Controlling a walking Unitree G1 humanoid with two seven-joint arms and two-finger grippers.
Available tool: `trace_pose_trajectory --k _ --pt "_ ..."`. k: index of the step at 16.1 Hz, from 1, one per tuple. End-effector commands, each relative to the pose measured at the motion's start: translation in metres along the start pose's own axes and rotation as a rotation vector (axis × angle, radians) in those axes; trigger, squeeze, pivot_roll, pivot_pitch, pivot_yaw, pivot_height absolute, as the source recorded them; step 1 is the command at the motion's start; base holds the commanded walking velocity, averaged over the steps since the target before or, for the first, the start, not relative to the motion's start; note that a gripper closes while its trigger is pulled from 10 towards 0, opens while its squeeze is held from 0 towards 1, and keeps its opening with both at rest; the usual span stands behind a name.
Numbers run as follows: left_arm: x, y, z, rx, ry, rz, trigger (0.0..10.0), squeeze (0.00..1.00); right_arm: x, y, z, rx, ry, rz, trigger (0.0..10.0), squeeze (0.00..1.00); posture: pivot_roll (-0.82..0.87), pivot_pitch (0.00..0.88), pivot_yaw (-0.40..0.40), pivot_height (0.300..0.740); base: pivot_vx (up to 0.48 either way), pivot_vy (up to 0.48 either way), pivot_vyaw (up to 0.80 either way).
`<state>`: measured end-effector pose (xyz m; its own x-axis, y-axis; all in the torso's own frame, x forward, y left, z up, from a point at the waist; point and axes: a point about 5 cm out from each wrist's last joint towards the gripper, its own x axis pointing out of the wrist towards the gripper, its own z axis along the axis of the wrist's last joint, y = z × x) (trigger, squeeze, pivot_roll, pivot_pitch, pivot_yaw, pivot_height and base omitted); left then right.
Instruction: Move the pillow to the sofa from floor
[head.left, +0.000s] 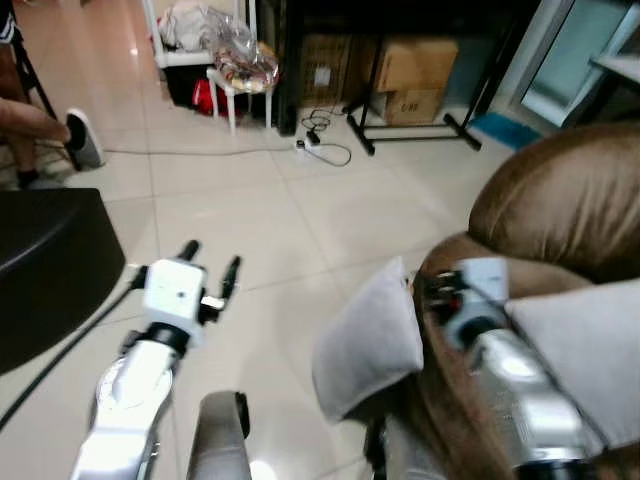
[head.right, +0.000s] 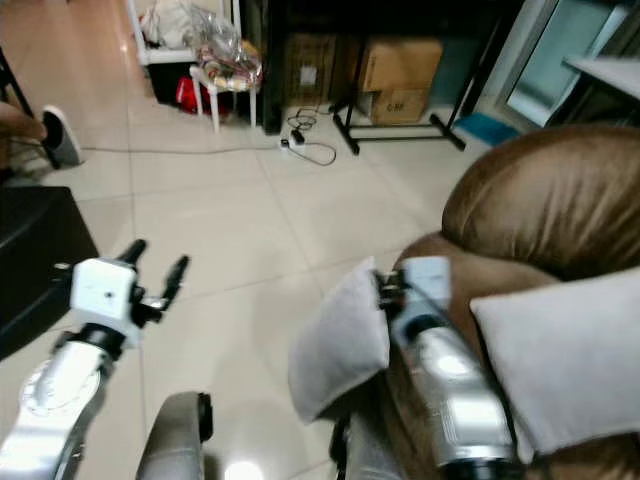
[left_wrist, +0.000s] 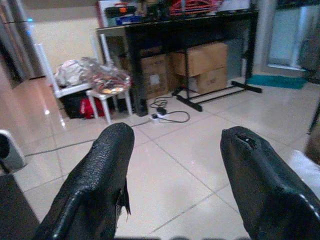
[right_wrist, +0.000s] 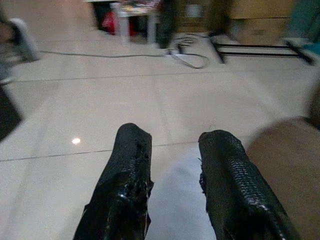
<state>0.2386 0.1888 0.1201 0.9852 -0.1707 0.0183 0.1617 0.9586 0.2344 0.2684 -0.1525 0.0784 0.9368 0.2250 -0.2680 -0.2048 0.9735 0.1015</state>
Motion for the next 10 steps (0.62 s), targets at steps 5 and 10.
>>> trace_pose_trajectory --k 5,10 --pt "0.0014 -0.0038 0.0005 -0.010 -0.003 -0.013 10.0 0.00 -0.0018 -0.0050 0.0021 -0.036 -0.002 0.021 10.0 0.00 0.05 0.000 -0.096 0.571 0.313 0.000 0.48" --pt "0.0027 -0.0055 0.0003 -0.013 -0.002 -0.018 10.0 0.00 -0.0022 -0.0075 0.0004 -0.016 0.004 0.017 10.0 0.00 0.05 0.000 -0.093 0.571 0.311 0.000 0.10"
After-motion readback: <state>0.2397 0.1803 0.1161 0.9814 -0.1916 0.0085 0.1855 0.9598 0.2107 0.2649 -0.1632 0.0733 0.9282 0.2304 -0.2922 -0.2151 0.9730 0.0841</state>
